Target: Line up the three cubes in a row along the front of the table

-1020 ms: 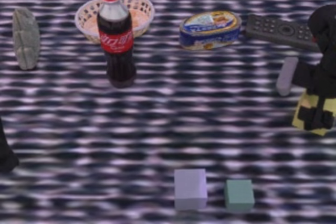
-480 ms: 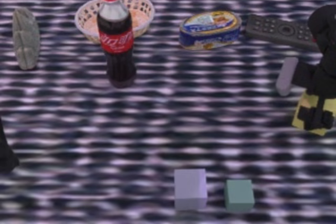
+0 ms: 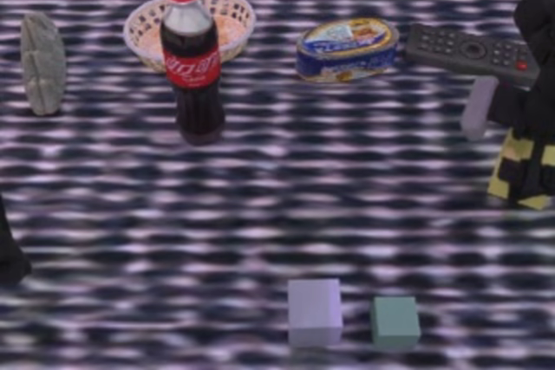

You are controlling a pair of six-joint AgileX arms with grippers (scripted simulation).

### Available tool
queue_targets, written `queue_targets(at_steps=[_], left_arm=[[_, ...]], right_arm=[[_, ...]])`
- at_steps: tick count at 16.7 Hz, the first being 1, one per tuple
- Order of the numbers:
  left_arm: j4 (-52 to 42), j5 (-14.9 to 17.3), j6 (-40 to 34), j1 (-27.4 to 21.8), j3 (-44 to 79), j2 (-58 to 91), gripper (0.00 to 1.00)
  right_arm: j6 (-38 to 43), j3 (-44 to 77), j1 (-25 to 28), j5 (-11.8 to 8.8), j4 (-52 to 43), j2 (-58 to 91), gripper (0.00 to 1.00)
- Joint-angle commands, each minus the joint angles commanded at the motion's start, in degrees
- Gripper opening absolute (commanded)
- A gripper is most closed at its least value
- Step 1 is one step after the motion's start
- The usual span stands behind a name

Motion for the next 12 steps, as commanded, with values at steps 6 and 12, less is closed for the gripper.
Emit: queue_targets(at_steps=[6,12], left_arm=[[0.0,0.0,0.0,0.0,0.0,0.0,1.00],[0.0,0.0,0.0,0.0,0.0,0.0,1.00]], right_arm=[[0.1,3.9,0.2,0.1,-7.2,-3.5,0.00],[2.1,6.8,3.9,0.1,-8.4,-1.5,0.00]])
